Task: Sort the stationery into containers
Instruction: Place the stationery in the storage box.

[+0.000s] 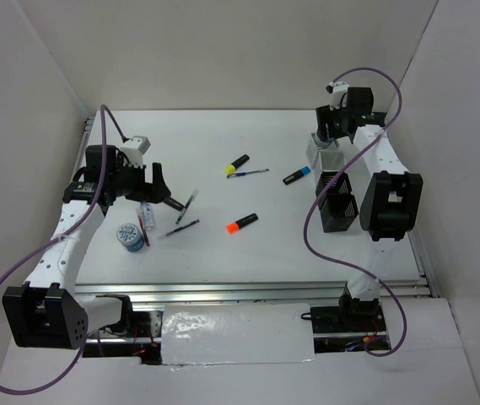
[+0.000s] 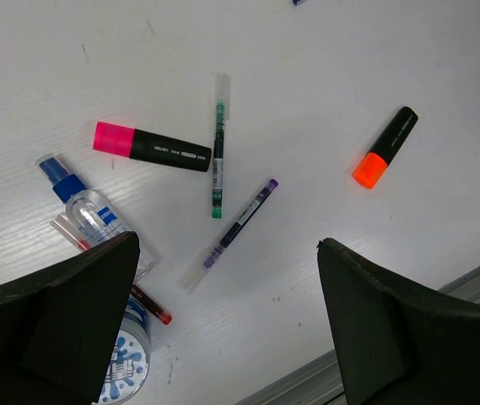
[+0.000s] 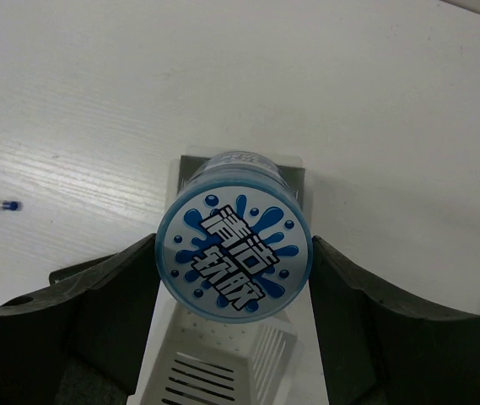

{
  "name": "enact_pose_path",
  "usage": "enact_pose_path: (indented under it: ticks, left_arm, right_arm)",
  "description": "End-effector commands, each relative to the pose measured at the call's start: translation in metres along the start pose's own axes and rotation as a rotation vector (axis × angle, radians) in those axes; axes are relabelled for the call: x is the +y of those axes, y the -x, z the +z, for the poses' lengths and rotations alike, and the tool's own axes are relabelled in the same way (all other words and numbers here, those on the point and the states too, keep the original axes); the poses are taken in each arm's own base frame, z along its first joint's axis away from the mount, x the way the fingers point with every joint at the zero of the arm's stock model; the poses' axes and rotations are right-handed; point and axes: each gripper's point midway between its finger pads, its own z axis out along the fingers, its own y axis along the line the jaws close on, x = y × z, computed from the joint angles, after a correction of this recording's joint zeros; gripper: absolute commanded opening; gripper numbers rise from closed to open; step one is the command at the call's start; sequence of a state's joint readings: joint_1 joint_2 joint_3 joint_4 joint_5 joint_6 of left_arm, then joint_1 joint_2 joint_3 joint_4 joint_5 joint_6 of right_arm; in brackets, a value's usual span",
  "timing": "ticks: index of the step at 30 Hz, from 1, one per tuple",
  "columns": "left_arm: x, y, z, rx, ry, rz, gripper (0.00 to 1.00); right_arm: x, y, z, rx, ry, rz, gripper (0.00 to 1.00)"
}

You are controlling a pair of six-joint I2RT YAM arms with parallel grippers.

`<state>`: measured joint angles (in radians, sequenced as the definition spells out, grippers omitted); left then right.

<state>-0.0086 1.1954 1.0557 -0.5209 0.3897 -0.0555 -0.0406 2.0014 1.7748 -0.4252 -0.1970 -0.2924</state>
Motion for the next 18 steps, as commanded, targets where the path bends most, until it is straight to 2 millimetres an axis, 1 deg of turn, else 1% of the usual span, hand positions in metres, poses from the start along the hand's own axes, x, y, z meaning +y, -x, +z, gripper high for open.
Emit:
enact_pose_path:
  ticks: [1, 8, 9, 11, 14, 18]
  left_arm:
    - [0.001, 0.006, -0.001, -0.033, 0.002, 0.018, 0.99]
    - [0.000, 0.009, 0.000, -0.033, -0.009, 0.016, 0.99]
    - [0.000, 0.009, 0.001, -0.030, -0.007, 0.015, 0.99]
    - [-0.001, 0.009, 0.000, -0.033, -0.010, 0.017, 0.99]
    - [-0.001, 0.008, 0.000, -0.033, -0.012, 0.015, 0.99]
    - [0.000, 0.008, 0.000, -0.030, -0.010, 0.016, 0.99]
  right_arm:
    - [0.001, 0.032, -0.021, -0.059, -0.028, -0.050, 0.37]
    - [0.002, 0.035, -0.027, -0.046, -0.037, -0.057, 0.36]
    - [0.002, 0.038, -0.029, -0.050, -0.042, -0.060, 0.36]
    - [0.002, 0.036, -0.029, -0.038, -0.042, -0.060, 0.36]
    - [0.002, 0.038, -0.028, -0.030, -0.043, -0.065, 0.36]
    - [0.001, 0.030, -0.019, 0.003, -0.044, -0.062, 0.41]
